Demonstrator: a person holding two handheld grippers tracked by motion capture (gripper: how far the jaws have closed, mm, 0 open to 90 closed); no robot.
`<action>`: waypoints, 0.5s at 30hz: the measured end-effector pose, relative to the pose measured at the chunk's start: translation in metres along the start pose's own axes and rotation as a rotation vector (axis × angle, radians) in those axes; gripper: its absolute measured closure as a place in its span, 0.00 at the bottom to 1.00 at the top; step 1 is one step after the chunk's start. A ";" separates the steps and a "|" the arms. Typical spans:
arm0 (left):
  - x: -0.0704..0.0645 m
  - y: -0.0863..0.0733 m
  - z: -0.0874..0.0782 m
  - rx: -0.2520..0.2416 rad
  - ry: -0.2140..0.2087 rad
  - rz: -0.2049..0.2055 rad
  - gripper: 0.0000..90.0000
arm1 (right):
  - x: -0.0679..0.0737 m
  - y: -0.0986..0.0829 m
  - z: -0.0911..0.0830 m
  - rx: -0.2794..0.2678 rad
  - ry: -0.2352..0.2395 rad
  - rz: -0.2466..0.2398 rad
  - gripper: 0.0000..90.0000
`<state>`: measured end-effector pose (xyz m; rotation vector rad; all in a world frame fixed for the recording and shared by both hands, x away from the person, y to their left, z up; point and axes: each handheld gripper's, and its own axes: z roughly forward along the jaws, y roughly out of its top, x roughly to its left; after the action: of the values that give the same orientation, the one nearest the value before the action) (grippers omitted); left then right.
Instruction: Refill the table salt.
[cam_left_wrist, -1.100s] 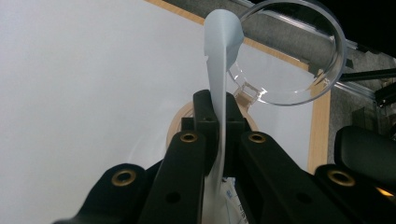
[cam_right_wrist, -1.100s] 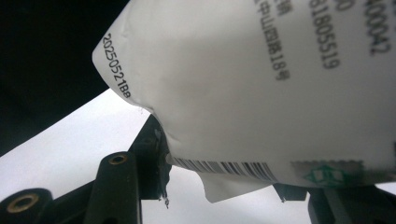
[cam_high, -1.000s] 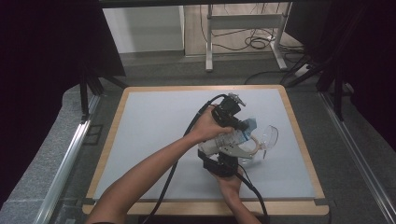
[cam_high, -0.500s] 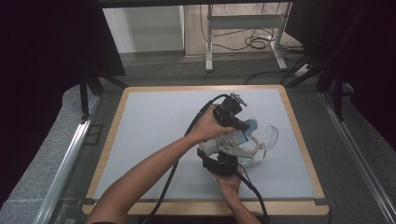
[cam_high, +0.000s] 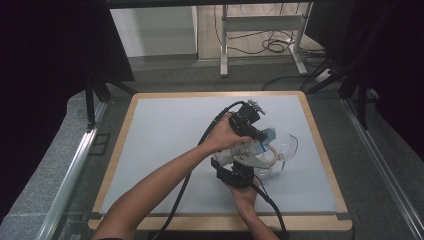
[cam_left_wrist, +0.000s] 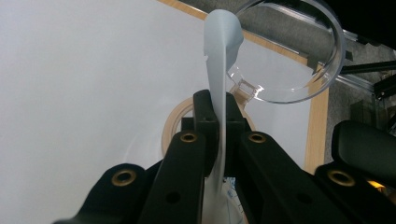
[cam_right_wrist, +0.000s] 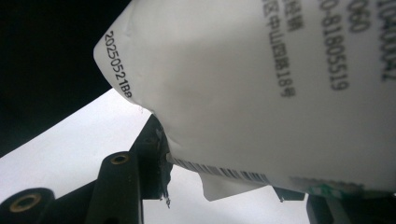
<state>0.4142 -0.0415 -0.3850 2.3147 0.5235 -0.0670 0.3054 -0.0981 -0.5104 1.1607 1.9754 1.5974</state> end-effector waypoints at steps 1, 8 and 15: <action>0.000 0.000 0.000 0.001 0.000 0.000 1.00 | 0.000 0.000 0.000 0.000 -0.001 -0.001 0.54; 0.000 0.000 -0.001 0.002 0.000 -0.001 1.00 | 0.000 0.000 0.000 0.001 0.000 -0.003 0.54; 0.001 -0.001 -0.002 0.007 0.002 -0.005 1.00 | 0.001 0.000 0.000 0.005 0.004 -0.011 0.54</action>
<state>0.4147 -0.0394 -0.3846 2.3207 0.5315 -0.0687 0.3053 -0.0974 -0.5103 1.1478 1.9855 1.5919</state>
